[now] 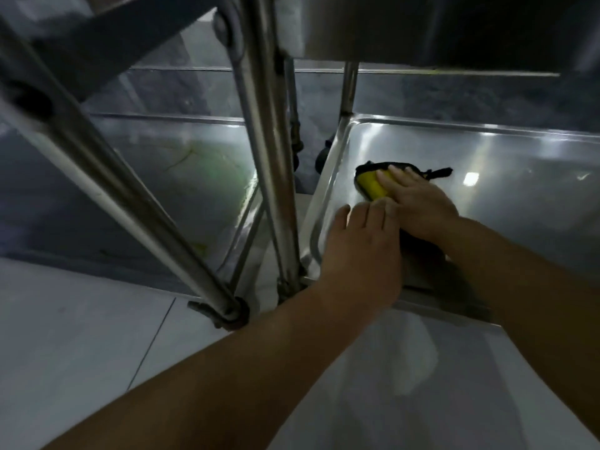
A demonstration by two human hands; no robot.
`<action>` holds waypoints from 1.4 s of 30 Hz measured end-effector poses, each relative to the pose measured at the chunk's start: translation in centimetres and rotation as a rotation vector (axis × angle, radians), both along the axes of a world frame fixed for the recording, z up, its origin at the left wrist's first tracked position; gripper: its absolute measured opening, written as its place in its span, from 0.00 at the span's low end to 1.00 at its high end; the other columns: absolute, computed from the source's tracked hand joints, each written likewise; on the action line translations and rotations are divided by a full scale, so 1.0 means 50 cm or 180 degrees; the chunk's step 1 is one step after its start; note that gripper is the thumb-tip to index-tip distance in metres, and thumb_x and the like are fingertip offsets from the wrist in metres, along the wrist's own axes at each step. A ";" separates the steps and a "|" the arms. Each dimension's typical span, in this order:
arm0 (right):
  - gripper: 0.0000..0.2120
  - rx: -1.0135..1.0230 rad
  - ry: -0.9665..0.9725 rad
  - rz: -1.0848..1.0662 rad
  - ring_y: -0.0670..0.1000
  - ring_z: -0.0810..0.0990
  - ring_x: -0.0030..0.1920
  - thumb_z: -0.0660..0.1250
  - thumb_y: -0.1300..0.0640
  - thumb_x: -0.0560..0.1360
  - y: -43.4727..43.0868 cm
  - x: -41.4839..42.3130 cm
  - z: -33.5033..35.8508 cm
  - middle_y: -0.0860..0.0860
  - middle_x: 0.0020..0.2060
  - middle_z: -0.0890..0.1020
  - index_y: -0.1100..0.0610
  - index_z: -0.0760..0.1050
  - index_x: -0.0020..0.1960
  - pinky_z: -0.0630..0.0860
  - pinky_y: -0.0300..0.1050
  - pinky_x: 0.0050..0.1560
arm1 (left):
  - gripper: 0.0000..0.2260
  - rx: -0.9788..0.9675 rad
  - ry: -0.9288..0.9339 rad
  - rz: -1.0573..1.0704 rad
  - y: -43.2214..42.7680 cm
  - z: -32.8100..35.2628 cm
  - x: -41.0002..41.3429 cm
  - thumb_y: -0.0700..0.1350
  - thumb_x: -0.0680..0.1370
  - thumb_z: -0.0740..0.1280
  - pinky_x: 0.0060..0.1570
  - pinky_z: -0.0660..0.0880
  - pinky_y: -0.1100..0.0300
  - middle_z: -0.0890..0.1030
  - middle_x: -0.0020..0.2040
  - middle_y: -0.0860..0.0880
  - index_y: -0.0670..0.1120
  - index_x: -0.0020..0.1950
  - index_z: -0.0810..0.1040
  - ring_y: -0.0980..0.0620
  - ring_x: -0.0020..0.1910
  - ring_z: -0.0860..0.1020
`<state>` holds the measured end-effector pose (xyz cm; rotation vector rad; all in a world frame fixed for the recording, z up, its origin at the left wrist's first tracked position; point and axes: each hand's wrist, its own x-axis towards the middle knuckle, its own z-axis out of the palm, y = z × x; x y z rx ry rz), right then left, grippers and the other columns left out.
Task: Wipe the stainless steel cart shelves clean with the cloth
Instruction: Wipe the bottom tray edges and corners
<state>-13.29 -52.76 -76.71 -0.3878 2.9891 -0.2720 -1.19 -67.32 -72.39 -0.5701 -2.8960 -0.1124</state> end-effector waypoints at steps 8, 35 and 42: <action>0.38 0.0225 -0.0002 0.1015 0.55 0.46 0.77 0.42 0.28 0.73 -0.138 0.004 -0.011 0.51 0.78 0.47 0.44 0.45 0.78 0.51 0.53 0.74 | 0.28 0.0167 0.0062 0.0148 -0.082 -0.018 0.042 0.48 0.69 0.53 0.60 0.71 0.50 0.78 0.60 0.40 0.38 0.64 0.74 0.42 0.58 0.77; 0.29 -0.0175 0.0127 -0.0851 0.57 0.54 0.76 0.49 0.39 0.78 -0.005 0.009 0.016 0.56 0.77 0.55 0.49 0.57 0.77 0.52 0.50 0.73 | 0.05 -0.0408 0.0036 -0.0949 -0.137 -0.055 0.044 0.39 0.59 0.65 0.25 0.65 0.63 0.74 0.30 0.49 0.47 0.32 0.76 0.50 0.28 0.73; 0.26 -0.0182 0.0036 0.0296 0.51 0.46 0.77 0.50 0.40 0.81 -0.147 0.048 0.007 0.46 0.78 0.47 0.41 0.49 0.77 0.50 0.52 0.74 | 0.06 -0.0529 0.0044 -0.0963 -0.144 -0.055 0.052 0.41 0.59 0.72 0.25 0.58 0.63 0.74 0.31 0.48 0.46 0.33 0.77 0.50 0.27 0.72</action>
